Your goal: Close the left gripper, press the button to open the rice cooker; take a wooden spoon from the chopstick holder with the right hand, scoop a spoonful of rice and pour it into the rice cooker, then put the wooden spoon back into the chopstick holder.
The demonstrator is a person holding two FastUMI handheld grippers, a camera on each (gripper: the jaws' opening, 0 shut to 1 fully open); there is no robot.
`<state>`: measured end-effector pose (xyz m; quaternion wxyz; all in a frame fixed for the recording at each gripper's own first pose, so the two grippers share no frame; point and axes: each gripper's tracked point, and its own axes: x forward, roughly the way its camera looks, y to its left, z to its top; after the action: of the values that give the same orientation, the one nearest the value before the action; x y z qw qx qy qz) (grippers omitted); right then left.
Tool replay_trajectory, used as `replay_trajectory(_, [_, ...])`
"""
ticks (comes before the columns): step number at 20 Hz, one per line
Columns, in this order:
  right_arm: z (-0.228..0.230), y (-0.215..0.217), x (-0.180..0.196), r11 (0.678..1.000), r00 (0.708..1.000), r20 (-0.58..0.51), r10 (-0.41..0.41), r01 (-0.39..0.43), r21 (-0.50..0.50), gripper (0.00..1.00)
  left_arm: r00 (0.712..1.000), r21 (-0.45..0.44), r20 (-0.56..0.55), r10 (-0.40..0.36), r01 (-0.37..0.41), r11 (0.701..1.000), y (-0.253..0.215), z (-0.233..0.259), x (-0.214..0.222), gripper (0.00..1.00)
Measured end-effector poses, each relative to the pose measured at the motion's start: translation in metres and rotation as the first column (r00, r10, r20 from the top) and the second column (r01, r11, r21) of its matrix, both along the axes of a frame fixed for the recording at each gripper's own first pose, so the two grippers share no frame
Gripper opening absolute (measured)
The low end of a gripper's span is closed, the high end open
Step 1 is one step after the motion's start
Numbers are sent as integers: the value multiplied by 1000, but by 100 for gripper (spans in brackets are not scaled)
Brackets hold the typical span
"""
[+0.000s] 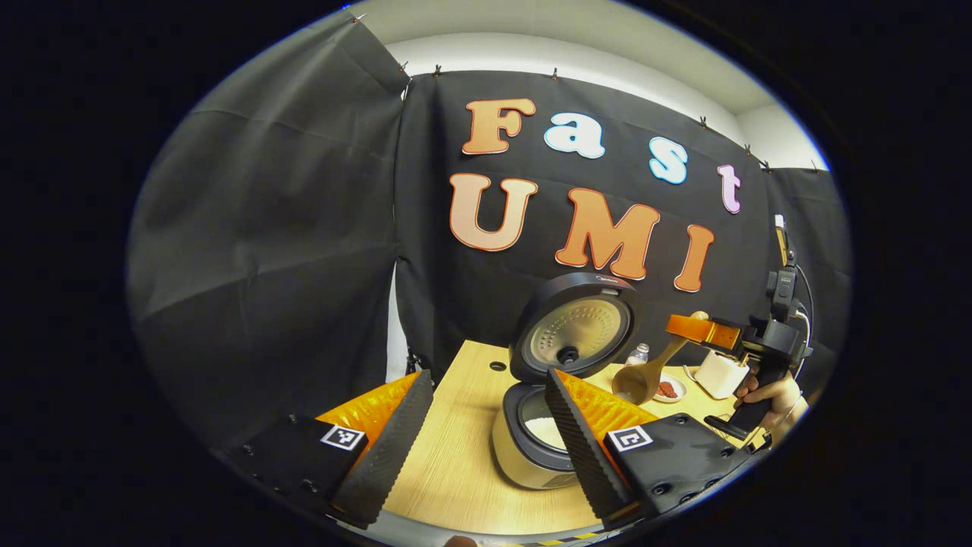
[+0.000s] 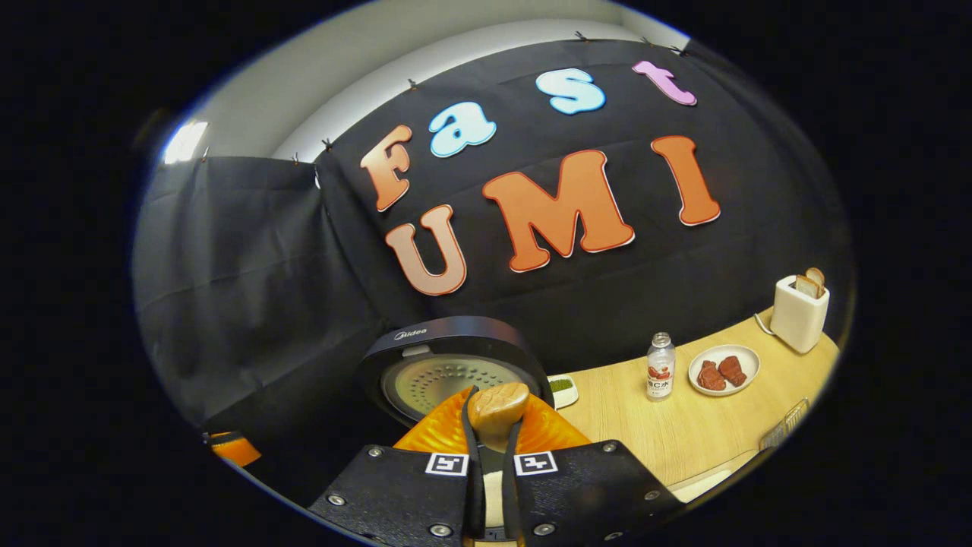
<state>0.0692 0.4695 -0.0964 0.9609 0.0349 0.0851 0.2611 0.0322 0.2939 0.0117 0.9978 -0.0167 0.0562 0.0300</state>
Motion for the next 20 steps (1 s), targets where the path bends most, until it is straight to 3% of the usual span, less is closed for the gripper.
replay_trajectory(11, [-14, 8, -18, 991, 995, 68, 75, -66, -118, 8, 1000, 4, -1, 6, -6, 1000, 1, 1, -5, 100])
replay_trajectory(20, [-1, -24, -13, 998, 999, -32, 31, -29, 48, 8, 999, -4, 28, -30, 30, 1000, -18, 11, -8, 100])
